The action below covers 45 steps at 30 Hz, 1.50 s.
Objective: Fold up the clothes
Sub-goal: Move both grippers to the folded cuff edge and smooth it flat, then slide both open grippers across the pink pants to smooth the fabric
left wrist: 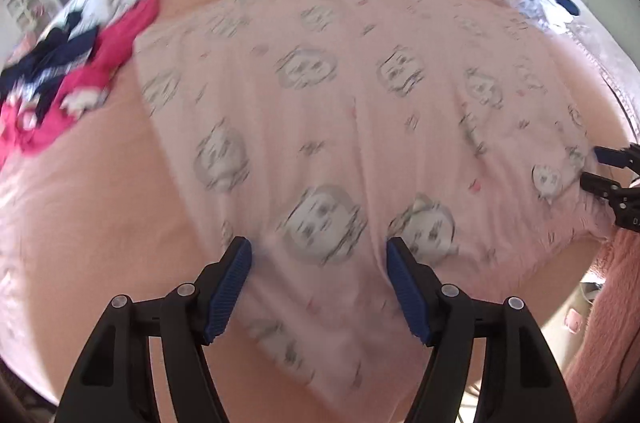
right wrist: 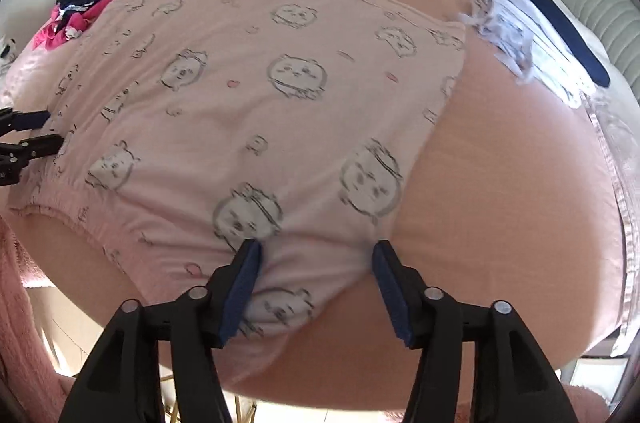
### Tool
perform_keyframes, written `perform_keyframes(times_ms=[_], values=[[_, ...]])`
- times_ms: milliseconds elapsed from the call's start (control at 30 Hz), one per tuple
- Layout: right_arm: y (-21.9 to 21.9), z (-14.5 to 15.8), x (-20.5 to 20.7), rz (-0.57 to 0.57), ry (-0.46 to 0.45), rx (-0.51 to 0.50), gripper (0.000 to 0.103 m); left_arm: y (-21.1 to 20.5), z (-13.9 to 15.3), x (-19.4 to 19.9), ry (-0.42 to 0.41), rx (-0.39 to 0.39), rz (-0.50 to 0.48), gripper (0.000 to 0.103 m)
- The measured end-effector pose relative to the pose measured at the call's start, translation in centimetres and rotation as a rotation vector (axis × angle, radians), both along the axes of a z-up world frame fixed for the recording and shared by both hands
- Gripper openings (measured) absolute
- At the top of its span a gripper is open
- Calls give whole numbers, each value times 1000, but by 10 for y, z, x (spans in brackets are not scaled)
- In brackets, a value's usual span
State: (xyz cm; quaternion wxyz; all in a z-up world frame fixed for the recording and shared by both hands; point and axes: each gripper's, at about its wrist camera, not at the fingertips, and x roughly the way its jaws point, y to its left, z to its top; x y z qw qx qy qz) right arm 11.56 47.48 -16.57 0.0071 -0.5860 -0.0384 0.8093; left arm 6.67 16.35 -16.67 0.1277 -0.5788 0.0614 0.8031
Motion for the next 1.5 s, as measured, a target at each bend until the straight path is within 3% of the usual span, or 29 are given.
perform_keyframes(times_ms=[67, 133, 267, 333, 400, 500, 567, 667, 733, 833, 967, 1133, 1300, 1367, 1500], values=[[13, 4, 7, -43, -26, -9, 69, -7, 12, 4, 26, 4, 42, 67], [19, 11, 11, -76, -28, -22, 69, 1, 16, 5, 60, 14, 8, 67], [-14, 35, 0, -6, 104, -69, 69, 33, 1, 1, 41, 48, -87, 67], [-36, 38, -7, 36, 133, -96, 69, 43, -5, 7, 40, -12, -120, 68], [-48, 23, -11, 58, 78, -56, 68, 46, -9, 14, 34, -68, -141, 68], [-62, 3, -14, 87, 10, -8, 68, 32, -7, 23, -5, -26, -138, 70], [-52, 5, 1, 84, 44, -22, 67, 22, -6, 28, -31, 1, -136, 74], [-36, 11, 11, 66, 10, 2, 68, 9, -1, 33, -59, 55, -129, 74], [-25, 17, 12, 38, -12, -21, 68, 0, 6, 28, -42, 100, -98, 74], [-17, 38, 5, 1, 32, -78, 68, -8, 13, 9, 4, 109, -43, 74], [-44, 55, -22, 54, 110, -74, 68, -7, 6, -22, 52, 98, -43, 74], [-89, 32, -56, 145, 105, -103, 68, 2, -12, -38, 89, 92, -143, 74], [-118, 24, -88, 195, 187, -125, 68, 3, -15, -49, 166, 128, -168, 74], [-127, 24, -96, 219, 204, -134, 68, 3, -18, -57, 161, 123, -158, 74], [-143, -3, -126, 235, 96, -96, 68, -1, -24, -69, 126, 115, -175, 74]])
